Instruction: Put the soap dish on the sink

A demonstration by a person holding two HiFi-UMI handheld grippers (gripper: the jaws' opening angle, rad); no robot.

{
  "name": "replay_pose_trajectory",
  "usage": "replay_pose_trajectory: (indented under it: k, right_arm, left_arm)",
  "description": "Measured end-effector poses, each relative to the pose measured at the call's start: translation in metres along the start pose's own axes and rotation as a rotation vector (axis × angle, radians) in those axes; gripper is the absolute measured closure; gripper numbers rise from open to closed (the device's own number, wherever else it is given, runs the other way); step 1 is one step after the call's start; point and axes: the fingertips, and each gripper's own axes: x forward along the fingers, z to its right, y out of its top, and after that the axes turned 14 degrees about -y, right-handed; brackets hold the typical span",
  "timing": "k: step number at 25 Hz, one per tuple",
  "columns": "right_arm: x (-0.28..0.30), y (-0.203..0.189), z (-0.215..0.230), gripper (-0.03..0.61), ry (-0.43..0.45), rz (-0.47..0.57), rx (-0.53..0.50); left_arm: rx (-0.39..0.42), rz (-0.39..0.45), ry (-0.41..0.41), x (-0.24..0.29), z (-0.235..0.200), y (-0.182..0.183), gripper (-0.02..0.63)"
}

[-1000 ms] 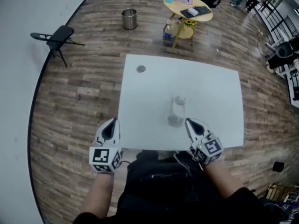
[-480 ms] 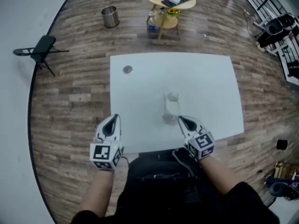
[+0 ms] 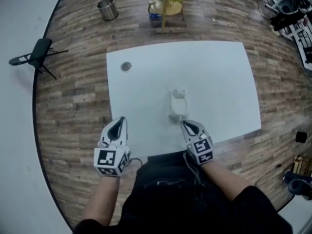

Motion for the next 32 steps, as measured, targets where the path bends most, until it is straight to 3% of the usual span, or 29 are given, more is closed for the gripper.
replay_pose_trajectory:
  k: [4, 25, 32]
  right_arm:
    - [0.004, -0.009, 0.001, 0.486, 0.000, -0.015, 0.011]
    - [0.030, -0.009, 0.002, 0.486, -0.070, -0.097, 0.000]
    - [0.029, -0.011, 0.005, 0.537, -0.037, -0.106, 0.014]
  left_arm:
    - [-0.006, -0.019, 0.001, 0.006, 0.004, -0.006, 0.624]
    - [-0.038, -0.040, 0.050, -0.013, -0.015, -0.022, 0.624]
    - [-0.041, -0.034, 0.054, -0.014, -0.015, -0.020, 0.624]
